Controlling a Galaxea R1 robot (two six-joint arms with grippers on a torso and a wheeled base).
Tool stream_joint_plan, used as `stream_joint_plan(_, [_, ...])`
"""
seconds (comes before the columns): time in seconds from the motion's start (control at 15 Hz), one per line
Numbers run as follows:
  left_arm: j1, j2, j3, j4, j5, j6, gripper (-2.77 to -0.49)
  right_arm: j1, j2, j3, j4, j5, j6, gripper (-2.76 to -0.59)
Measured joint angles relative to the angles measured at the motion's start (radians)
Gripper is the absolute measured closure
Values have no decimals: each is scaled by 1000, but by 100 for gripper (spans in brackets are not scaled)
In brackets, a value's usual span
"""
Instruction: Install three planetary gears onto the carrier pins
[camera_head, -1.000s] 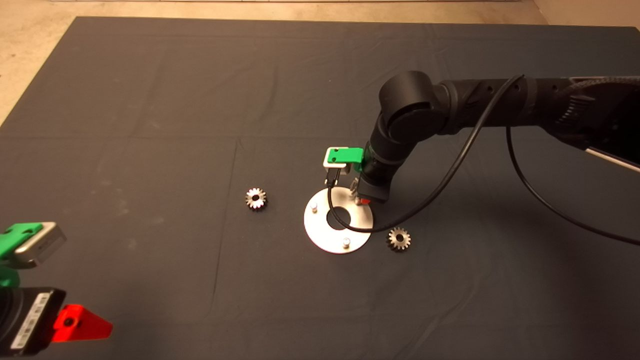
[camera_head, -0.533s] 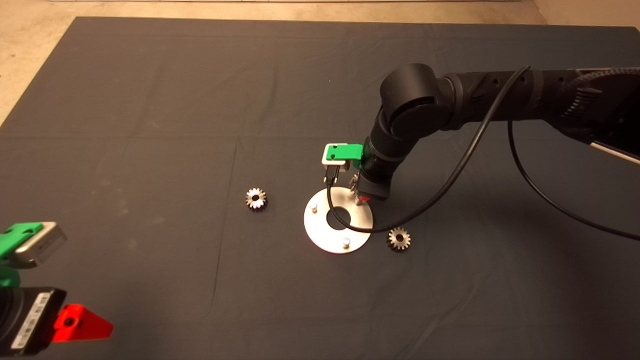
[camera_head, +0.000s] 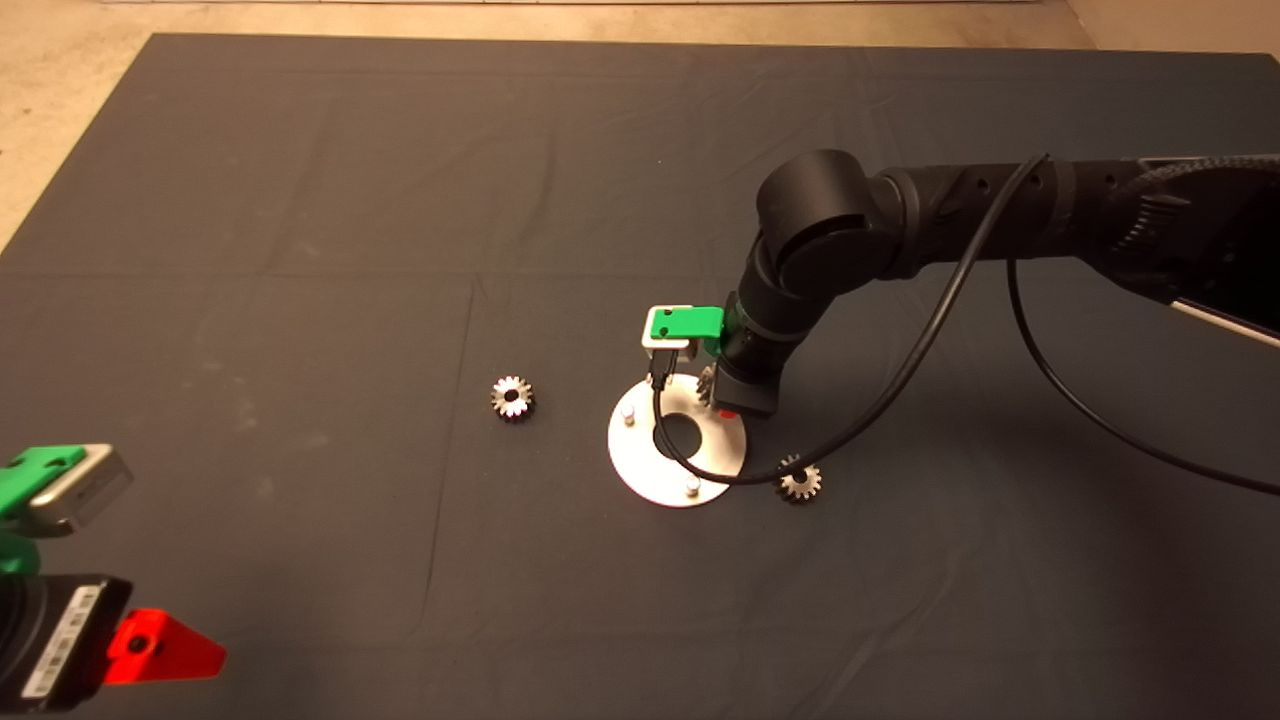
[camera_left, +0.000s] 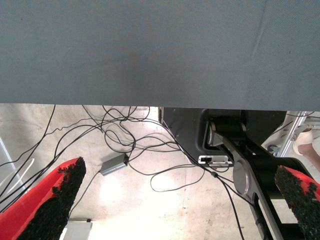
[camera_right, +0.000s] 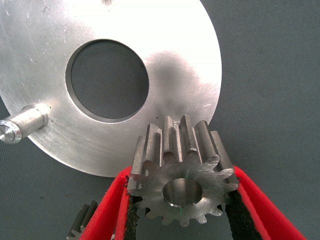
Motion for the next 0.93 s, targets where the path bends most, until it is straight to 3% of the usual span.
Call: stream_joint_plan(0.93, [0, 0, 0, 0, 0, 0, -275, -8, -16, 1, 1, 0, -4, -105])
